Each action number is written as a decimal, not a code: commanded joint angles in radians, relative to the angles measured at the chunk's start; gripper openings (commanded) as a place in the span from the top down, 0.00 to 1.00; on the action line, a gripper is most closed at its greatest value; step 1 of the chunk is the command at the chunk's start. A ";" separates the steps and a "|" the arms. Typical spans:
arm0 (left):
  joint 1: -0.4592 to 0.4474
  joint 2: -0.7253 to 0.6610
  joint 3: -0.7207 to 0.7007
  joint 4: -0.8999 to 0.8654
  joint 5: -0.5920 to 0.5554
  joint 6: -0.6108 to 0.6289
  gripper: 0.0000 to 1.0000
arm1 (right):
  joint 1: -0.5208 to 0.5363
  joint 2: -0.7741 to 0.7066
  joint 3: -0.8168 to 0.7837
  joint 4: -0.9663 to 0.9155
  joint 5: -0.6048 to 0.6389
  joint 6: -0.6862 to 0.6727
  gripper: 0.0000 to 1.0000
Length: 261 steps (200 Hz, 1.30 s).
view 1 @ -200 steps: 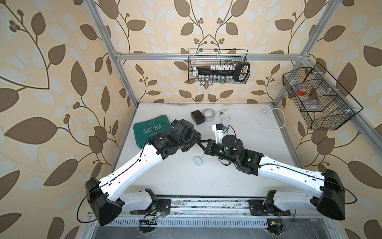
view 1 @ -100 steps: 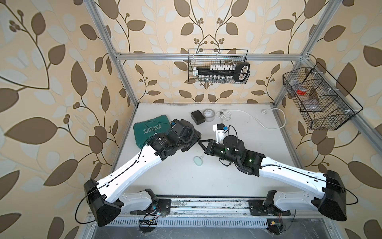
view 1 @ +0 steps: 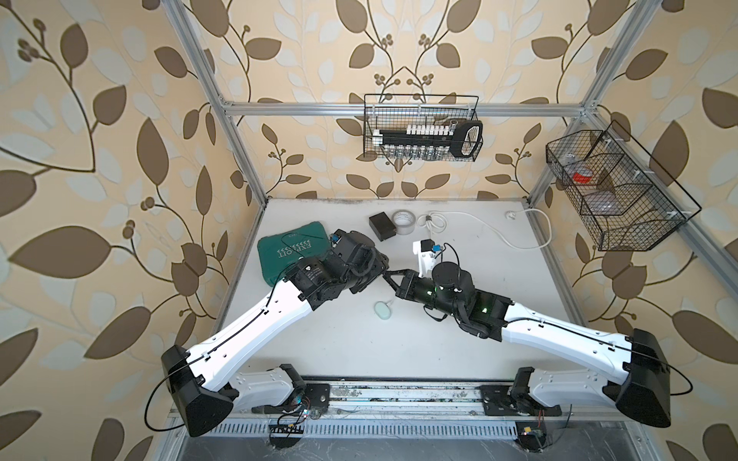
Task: Charge the bluetooth headset
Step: Insert the charging cable into the bluetooth headset.
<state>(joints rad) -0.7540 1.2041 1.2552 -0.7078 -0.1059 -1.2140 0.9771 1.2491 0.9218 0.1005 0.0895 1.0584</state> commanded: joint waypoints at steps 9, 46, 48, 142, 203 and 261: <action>-0.008 -0.020 0.036 -0.066 -0.041 0.031 0.81 | -0.009 0.008 -0.002 -0.045 0.060 0.020 1.00; -0.008 -0.021 0.036 -0.065 -0.043 0.033 0.80 | -0.008 -0.010 -0.022 -0.027 0.073 0.029 1.00; -0.008 -0.021 0.036 -0.065 -0.044 0.033 0.80 | -0.009 -0.010 -0.022 -0.028 0.073 0.031 1.00; -0.008 -0.017 0.036 -0.070 -0.044 0.028 0.76 | 0.005 -0.033 -0.033 -0.044 0.094 0.043 1.00; -0.008 -0.017 0.036 -0.067 -0.046 0.028 0.75 | 0.005 -0.063 -0.066 -0.031 0.113 0.051 1.00; -0.011 -0.015 0.032 -0.065 -0.044 0.031 0.83 | 0.005 -0.020 -0.079 0.055 0.098 0.057 0.99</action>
<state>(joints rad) -0.7715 1.2041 1.2591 -0.7250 -0.1078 -1.2072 0.9928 1.2072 0.8585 0.1329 0.1204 1.1065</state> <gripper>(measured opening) 0.600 0.048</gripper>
